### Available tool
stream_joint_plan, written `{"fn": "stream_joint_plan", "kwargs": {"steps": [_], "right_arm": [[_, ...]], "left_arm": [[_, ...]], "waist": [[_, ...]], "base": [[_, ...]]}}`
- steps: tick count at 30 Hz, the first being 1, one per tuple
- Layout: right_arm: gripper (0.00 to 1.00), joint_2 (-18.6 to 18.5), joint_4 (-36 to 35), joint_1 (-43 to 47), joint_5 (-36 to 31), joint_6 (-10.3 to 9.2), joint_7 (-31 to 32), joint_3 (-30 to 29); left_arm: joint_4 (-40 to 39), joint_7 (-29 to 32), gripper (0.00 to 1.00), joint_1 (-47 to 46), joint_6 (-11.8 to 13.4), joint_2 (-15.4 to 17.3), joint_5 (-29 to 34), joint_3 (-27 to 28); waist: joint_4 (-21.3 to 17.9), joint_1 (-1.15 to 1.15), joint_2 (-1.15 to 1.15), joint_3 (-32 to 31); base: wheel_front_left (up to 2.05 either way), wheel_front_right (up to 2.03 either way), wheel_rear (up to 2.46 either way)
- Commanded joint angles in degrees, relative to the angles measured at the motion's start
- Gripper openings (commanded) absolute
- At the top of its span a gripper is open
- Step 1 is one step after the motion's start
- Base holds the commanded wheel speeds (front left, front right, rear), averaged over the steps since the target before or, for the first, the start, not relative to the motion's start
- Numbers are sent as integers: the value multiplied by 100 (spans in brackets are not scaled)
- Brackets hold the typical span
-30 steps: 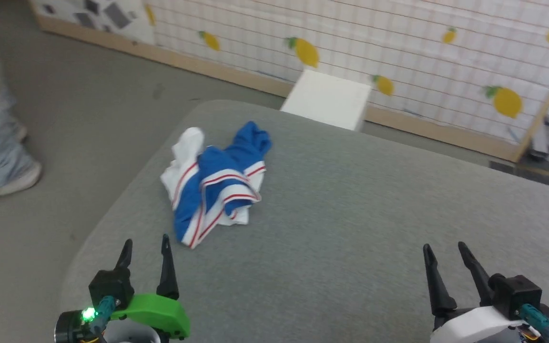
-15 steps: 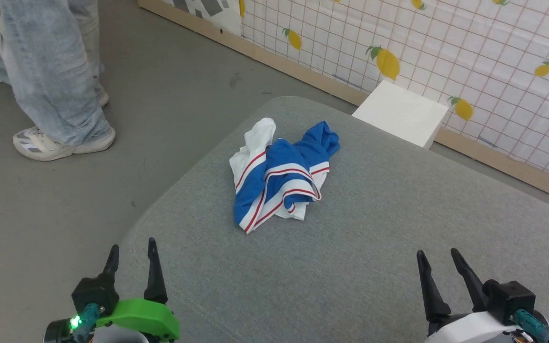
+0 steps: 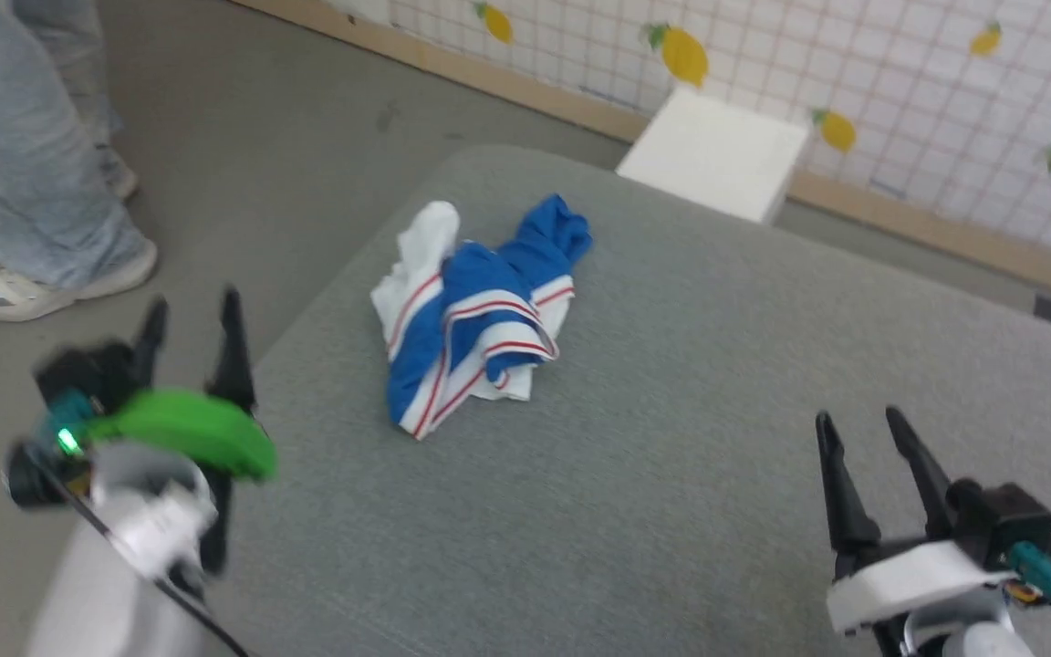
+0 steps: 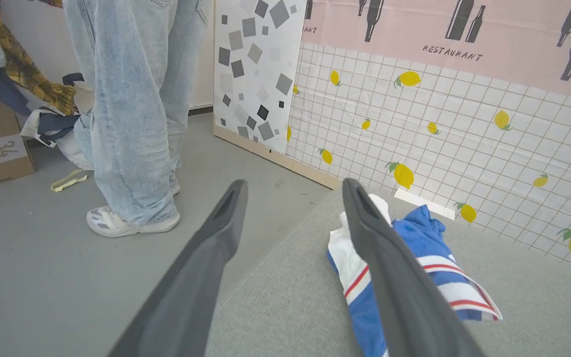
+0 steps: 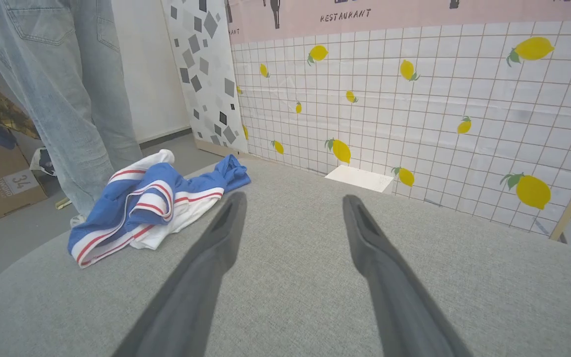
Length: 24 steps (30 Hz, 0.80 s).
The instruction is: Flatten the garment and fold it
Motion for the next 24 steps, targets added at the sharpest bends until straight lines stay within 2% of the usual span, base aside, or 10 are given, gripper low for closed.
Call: {"fn": "stream_joint_plan", "kwargs": {"steps": [1,6,11,13,17,24], "right_arm": [[100,-4,-78,-139,-47,-9,27,-21],[100,-4,-267,-395,-86,-9,73,-25],[100,-4,-359,-663,-97,-9,51,-47],[100,-4,-375,-757,-68,-9,32,-31],[100,-4,-378,-867,50,-9,-18,7],[100,-4,-386,-932,163,-9,-81,79]], "left_arm": [[84,174,100,-296,-68,101,-153,69],[471,1137,100,-1127,-325,541,-676,356],[678,2304,100,-1716,-331,988,-1153,621],[734,2837,100,-1852,-236,1164,-1311,712],[784,3791,100,-1933,115,1435,-1571,913],[631,5127,100,-1556,968,1646,-1818,1154]], "waist": [[-925,0,36,930],[-1638,0,36,1567],[-2233,0,36,2045],[-2470,0,36,2201],[-2857,0,36,2413],[-3248,0,36,2639]], "base": [[0,0,0],[0,0,0],[0,0,0],[0,0,0],[0,0,0],[0,0,0]]}}
